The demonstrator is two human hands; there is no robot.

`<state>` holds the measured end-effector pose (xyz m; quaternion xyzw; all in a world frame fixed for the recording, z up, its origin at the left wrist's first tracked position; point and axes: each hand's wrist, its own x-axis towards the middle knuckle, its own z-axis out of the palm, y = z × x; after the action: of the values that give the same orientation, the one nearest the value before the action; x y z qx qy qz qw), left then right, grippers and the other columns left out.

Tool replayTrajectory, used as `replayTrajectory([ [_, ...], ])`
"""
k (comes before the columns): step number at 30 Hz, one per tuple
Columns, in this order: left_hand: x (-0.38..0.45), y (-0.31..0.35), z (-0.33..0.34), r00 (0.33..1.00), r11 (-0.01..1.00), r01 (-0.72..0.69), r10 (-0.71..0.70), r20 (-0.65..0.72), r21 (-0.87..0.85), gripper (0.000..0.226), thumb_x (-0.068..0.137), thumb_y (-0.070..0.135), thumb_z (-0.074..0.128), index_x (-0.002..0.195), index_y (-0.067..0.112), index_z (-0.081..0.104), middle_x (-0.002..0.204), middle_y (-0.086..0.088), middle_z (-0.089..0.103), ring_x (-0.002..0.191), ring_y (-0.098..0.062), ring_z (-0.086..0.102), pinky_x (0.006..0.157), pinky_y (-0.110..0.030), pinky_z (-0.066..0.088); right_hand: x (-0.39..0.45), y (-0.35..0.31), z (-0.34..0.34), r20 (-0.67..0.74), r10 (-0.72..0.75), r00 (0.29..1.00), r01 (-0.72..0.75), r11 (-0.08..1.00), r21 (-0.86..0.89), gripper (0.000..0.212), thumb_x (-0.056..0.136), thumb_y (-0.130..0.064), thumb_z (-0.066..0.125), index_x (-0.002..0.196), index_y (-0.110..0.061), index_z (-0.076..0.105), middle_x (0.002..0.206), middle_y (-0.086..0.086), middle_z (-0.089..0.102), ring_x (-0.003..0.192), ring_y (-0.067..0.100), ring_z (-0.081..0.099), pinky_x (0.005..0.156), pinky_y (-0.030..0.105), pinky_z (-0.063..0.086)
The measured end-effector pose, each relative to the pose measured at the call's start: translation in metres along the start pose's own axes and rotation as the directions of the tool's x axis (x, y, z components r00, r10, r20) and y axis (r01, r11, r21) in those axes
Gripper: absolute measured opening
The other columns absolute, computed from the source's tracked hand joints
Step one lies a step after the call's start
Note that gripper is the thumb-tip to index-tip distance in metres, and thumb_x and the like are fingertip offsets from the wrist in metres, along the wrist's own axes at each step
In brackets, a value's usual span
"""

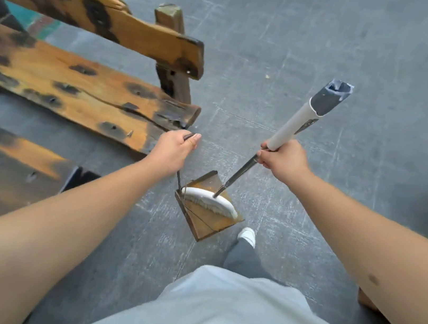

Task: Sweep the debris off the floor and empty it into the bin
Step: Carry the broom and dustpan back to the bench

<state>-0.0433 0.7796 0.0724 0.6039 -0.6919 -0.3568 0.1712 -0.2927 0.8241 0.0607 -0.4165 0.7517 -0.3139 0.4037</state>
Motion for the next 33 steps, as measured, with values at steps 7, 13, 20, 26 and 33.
replayTrajectory([
  [7, 0.158, 0.043, 0.011, 0.997, 0.997, 0.076, -0.077, -0.022, -0.024, 0.037, 0.097, 0.039, 0.046, 0.073, 0.014, 0.059, 0.065, -0.001, 0.055, 0.066, -0.02, 0.052, 0.062, -0.033, 0.038, 0.154, -0.037, -0.046, 0.068, -0.008, 0.998, 0.011, 0.999, -0.039, 0.018, 0.08, -0.009, 0.071, 0.086, 0.007, 0.065, 0.085, 0.022, 0.072, 0.081, 0.034, 0.069, 0.073, 0.043, 0.056],
  [13, 0.285, 0.073, -0.001, 0.996, 0.997, 0.072, -0.072, -0.048, -0.002, 0.036, 0.098, 0.038, 0.043, 0.077, 0.013, 0.059, 0.067, -0.002, 0.055, 0.066, -0.019, 0.05, 0.058, -0.03, 0.037, 0.283, -0.095, -0.066, 0.075, -0.052, 0.996, 0.059, 0.994, -0.09, 0.01, 0.081, -0.013, 0.071, 0.084, -0.004, 0.068, 0.088, 0.019, 0.072, 0.084, 0.029, 0.07, 0.081, 0.048, 0.057],
  [20, 0.46, 0.084, -0.013, 0.999, 0.997, 0.035, -0.036, -0.022, -0.065, 0.036, 0.098, 0.038, 0.043, 0.079, 0.012, 0.059, 0.063, -0.006, 0.052, 0.06, -0.019, 0.048, 0.059, -0.032, 0.039, 0.434, -0.164, -0.059, 0.054, -0.073, 0.996, 0.08, 0.986, -0.145, 0.015, 0.085, -0.013, 0.071, 0.095, -0.003, 0.069, 0.094, 0.015, 0.072, 0.089, 0.029, 0.069, 0.076, 0.04, 0.056],
  [26, 0.597, 0.095, -0.049, 0.996, 0.994, 0.045, -0.036, 0.082, -0.104, 0.031, 0.099, 0.038, 0.043, 0.073, 0.024, 0.052, 0.062, 0.002, 0.049, 0.06, -0.018, 0.046, 0.062, -0.032, 0.038, 0.547, -0.233, -0.048, 0.039, -0.074, 0.997, 0.08, 0.977, -0.2, 0.01, 0.086, -0.018, 0.07, 0.093, -0.011, 0.069, 0.088, 0.006, 0.07, 0.078, 0.024, 0.066, 0.058, 0.027, 0.049],
  [33, 0.727, 0.082, -0.094, 0.988, 0.972, 0.126, -0.105, 0.116, -0.197, 0.03, 0.098, 0.028, 0.047, 0.08, 0.009, 0.061, 0.059, -0.001, 0.053, 0.061, -0.02, 0.052, 0.067, -0.033, 0.045, 0.685, -0.303, -0.018, 0.149, -0.187, 0.971, 0.224, 0.93, -0.292, 0.013, 0.084, -0.018, 0.069, 0.078, -0.007, 0.069, 0.081, 0.011, 0.069, 0.077, 0.028, 0.064, 0.069, 0.041, 0.054],
])
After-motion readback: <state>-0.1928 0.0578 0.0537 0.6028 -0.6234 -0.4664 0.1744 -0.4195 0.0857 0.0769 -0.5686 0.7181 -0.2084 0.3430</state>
